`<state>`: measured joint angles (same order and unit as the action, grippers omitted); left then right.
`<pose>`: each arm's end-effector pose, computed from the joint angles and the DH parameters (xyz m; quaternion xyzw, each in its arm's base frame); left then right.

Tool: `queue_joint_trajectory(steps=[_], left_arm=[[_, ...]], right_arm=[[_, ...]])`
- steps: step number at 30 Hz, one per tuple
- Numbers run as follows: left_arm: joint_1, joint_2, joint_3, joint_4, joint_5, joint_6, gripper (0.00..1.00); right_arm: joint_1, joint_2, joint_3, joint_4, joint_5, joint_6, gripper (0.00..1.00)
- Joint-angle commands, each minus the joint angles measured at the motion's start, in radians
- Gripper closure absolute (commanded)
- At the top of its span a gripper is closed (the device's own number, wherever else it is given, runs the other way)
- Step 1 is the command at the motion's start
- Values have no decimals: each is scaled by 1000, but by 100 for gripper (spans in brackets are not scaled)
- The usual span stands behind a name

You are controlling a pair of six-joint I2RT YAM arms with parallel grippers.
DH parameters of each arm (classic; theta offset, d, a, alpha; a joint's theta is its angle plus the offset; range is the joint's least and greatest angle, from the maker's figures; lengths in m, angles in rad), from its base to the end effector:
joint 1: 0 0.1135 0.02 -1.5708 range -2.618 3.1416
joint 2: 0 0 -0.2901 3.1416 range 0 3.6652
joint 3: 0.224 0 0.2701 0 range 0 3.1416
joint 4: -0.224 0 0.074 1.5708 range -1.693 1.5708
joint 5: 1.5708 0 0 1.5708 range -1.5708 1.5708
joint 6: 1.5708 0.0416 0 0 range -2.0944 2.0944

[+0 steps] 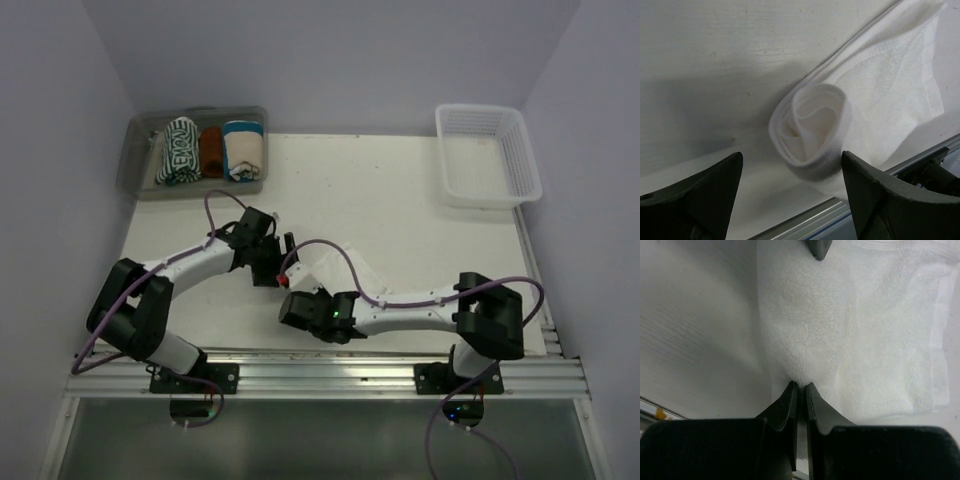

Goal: Roll the towels
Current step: Roll the towel

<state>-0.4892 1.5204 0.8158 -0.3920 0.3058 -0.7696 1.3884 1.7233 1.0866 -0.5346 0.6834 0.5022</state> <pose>0.2561 -0.1505 0.1772 -0.0988 0.9563 -0.2563 0.1005 0.0898 0.3422 0.1940 -0.3358 0.8628 -0.0407 0.3757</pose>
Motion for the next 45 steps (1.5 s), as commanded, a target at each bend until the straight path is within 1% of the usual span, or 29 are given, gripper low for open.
queue_joint_trajectory(steps=[1, 3, 4, 7, 11, 12, 15, 18, 23, 29, 31, 32, 33, 34, 35, 36, 37, 38, 39, 41, 42, 43, 45], left_arm=[[21, -68, 42, -44, -23, 19, 16], [23, -92, 52, -50, -31, 23, 14], [23, -98, 54, -56, -37, 23, 14], [21, -115, 52, -51, -33, 26, 13], [21, -140, 7, 19, 36, 29, 13], [21, -141, 0, 30, 47, 29, 13], [21, -141, -17, 53, 55, 30, 13], [18, -137, -36, 82, 70, 29, 13], [15, -102, -59, 125, 85, 20, 13], [-18, -27, -53, 203, 79, 1, 15], [-28, 3, -49, 228, 52, -16, 25], [-32, 32, -46, 235, 49, -20, 31], [-34, 46, -40, 242, 43, -25, 43], [-34, 56, -32, 245, 42, -34, 50], [-34, 67, -27, 246, 44, -37, 62], [-34, 67, -24, 245, 46, -40, 67], [-37, 63, -21, 240, 39, -42, 72], [-37, 51, -20, 229, 35, -42, 77], [-37, 44, -15, 199, 27, -40, 86], [-38, 35, 5, 153, -5, -33, 100], [-37, 31, 9, 115, -13, -30, 100], [-37, 26, 14, 101, -22, -30, 100], [-37, 14, 11, 75, -25, -34, 100]], right_arm=[[-90, -129, -103, 189, -231, 22, 100], [-144, -186, -138, 229, -303, 25, 100], [-161, -198, -161, 245, -367, 27, 100], [-225, -237, -200, 300, -471, 32, 100], [-322, -249, -240, 377, -667, 48, 100], [-336, -251, -249, 389, -679, 59, 100], [-388, -255, -289, 456, -796, 82, 100], [-431, -257, -323, 508, -876, 113, 100], [-477, -272, -375, 585, -940, 153, 100], [-493, -272, -395, 587, -947, 159, 100], [-493, -268, -396, 585, -947, 157, 100], [-494, -266, -396, 579, -947, 156, 100], [-493, -265, -396, 575, -949, 147, 100], [-493, -260, -386, 550, -947, 139, 100], [-493, -257, -381, 538, -943, 131, 100], [-493, -258, -376, 538, -940, 119, 100], [-493, -264, -369, 498, -929, 111, 100], [-493, -269, -363, 477, -912, 107, 98], [-493, -275, -353, 451, -844, 93, 79], [-491, -284, -311, 369, -800, 73, 57], [-488, -292, -295, 345, -754, 50, 42], [-483, -301, -266, 322, -730, 38, 40], [-453, -330, -232, 248, -662, 3, 38]])
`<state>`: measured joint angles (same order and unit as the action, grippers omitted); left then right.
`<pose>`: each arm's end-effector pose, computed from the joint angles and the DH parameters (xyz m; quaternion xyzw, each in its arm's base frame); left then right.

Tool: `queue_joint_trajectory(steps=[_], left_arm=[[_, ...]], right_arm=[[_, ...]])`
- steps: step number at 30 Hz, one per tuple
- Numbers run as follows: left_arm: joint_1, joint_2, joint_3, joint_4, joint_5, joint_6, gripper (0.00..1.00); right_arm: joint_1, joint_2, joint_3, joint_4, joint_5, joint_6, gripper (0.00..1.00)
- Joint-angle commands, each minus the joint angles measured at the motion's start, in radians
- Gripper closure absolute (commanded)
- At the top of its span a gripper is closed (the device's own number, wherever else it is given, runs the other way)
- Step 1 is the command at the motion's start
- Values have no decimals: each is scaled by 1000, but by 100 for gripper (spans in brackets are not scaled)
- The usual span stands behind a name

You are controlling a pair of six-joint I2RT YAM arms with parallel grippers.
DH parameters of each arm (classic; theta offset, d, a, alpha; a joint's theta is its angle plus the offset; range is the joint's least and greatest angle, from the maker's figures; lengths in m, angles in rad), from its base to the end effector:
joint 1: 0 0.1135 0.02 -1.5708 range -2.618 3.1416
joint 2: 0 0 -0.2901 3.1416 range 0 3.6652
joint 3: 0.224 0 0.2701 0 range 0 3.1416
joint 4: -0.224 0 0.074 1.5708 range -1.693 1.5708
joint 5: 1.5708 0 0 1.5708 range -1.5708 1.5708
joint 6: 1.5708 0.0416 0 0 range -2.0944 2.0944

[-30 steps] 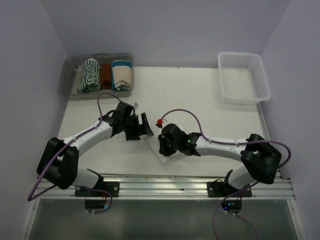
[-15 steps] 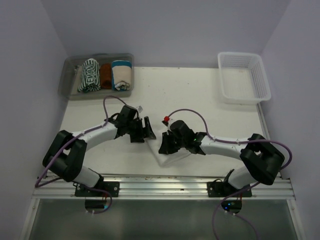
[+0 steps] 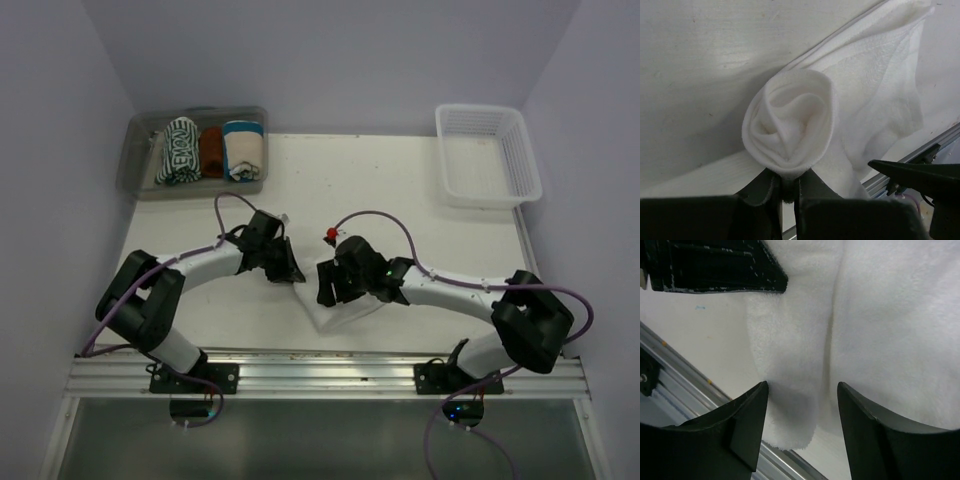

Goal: Roll the towels
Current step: Roll the towel

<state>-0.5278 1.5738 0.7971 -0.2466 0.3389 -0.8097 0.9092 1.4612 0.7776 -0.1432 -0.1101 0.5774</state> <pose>0.2606 -0.1679 0.1651 -0.0882 0.9460 -0.2926 0.1084 0.1859 0.2462 0.1972 -0.1733 0.9141 0.2833 0.2325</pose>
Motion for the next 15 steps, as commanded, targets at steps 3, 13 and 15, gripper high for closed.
queue_joint_trajectory(steps=[3, 13, 15], left_arm=[[2, -52, 27, -92, -58, -8, 100], [2, -61, 17, -114, -77, -31, 100], [2, -54, 17, -115, -71, -31, 100]], right_arm=[[108, -84, 156, -246, 309, -117, 39], [462, 132, 405, -476, 822, -168, 39], [514, 172, 433, -506, 881, -180, 39]])
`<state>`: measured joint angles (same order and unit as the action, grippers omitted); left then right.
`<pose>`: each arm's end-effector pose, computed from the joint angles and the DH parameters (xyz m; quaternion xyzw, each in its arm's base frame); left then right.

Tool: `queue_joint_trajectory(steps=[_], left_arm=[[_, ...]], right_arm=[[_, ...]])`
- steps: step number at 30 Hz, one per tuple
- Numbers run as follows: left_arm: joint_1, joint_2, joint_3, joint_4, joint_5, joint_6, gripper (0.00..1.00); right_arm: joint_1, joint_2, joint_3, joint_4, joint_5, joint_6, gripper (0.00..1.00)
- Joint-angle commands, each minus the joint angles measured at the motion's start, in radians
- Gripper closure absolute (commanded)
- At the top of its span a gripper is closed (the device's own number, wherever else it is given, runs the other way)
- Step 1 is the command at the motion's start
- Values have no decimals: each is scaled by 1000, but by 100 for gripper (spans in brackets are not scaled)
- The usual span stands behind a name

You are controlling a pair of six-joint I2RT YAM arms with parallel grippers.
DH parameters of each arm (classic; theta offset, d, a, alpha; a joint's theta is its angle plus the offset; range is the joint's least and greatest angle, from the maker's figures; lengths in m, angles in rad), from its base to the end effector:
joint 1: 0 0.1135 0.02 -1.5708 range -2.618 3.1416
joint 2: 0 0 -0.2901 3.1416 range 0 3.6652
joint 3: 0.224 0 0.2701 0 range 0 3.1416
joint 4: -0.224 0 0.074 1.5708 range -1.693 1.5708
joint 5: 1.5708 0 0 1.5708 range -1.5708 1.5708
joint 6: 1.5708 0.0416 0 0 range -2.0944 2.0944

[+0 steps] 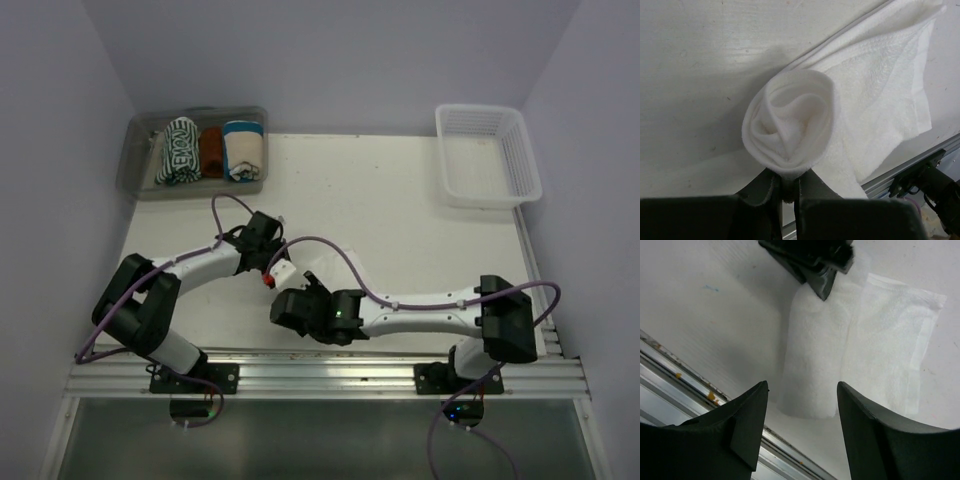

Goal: Roll the towels
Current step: Roll the towel

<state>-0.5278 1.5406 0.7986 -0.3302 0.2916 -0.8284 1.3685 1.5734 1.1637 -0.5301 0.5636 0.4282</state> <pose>0.2535 -0.1616 0.1697 -0.1081 0.9534 -0.2628 0.1018 0.0922 0.3390 0.2656 -0.3367 0.8532 0.0685 0.3925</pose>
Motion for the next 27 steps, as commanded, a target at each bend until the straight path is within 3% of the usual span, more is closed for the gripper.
queue_joint_trajectory(steps=[1, 10, 18, 24, 27], left_arm=[[2, -16, 16, -33, -22, -15, 100], [0, -14, 2, -32, -19, -21, 100], [2, -14, -2, -21, -8, -20, 100], [2, -16, -2, -12, 11, -21, 94], [2, -37, 2, -10, 14, -21, 76]], right_arm=[[67, 83, 72, -126, 225, -37, 39], [122, 252, 128, -150, 288, -54, 38], [121, 341, 77, -79, 257, -16, 47], [116, 327, 42, -24, 242, 27, 67], [93, 284, 16, -7, 222, 55, 85]])
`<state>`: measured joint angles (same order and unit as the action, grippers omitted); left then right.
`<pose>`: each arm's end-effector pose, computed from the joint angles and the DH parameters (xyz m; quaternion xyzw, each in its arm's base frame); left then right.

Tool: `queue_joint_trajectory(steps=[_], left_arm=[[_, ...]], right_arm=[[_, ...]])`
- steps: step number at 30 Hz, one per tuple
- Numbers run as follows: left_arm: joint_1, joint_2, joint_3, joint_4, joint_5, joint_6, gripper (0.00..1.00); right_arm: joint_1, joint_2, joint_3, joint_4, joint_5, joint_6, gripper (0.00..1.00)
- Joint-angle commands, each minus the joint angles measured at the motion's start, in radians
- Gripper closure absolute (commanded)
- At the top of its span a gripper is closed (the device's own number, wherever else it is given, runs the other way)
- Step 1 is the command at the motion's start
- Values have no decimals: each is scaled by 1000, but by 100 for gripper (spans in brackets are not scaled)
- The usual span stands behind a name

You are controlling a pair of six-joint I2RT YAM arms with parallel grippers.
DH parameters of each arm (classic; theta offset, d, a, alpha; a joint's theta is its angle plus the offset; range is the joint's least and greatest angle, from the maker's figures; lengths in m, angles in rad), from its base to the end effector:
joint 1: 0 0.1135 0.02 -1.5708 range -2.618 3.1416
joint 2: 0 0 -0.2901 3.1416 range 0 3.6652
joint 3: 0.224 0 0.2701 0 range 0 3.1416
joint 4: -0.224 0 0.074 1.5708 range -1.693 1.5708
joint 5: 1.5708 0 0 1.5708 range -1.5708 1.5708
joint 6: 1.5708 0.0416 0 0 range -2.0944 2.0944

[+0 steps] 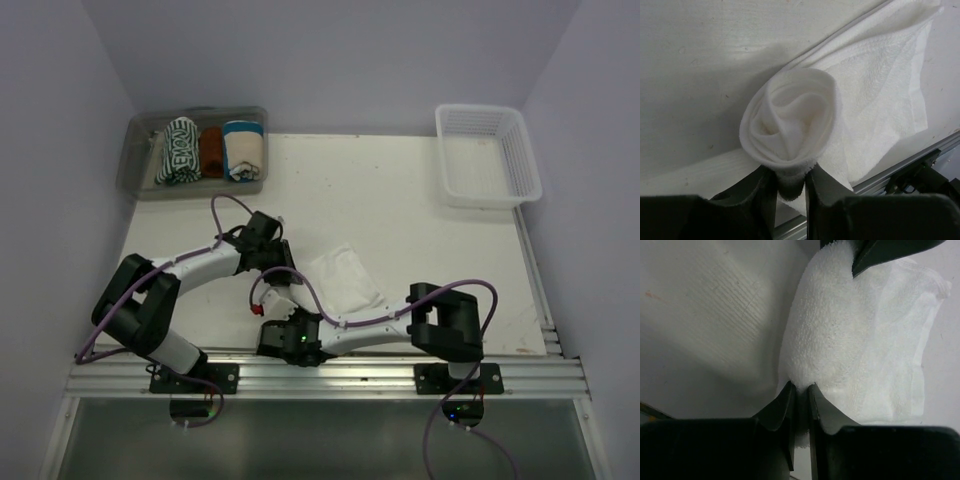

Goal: Roll the towels
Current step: Roll the towel

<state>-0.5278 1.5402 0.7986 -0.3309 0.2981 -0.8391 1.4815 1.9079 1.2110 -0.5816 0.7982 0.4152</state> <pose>0.2532 -0.1618 0.1699 -0.1124 0.9525 -0.2656 0.0982 0.0641 0.3819 0.1656 -0.4146 0.8138 -0.1151 0.3906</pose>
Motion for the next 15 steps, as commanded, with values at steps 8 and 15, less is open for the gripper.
queue_joint_trajectory(steps=[8, 15], left_arm=[[54, -144, 40, -62, -30, 12, 9], [55, -167, 36, -44, -30, 35, 1]], right_arm=[[-211, -315, -270, 327, -397, 91, 100], [-348, -466, -413, 488, -675, 149, 100]])
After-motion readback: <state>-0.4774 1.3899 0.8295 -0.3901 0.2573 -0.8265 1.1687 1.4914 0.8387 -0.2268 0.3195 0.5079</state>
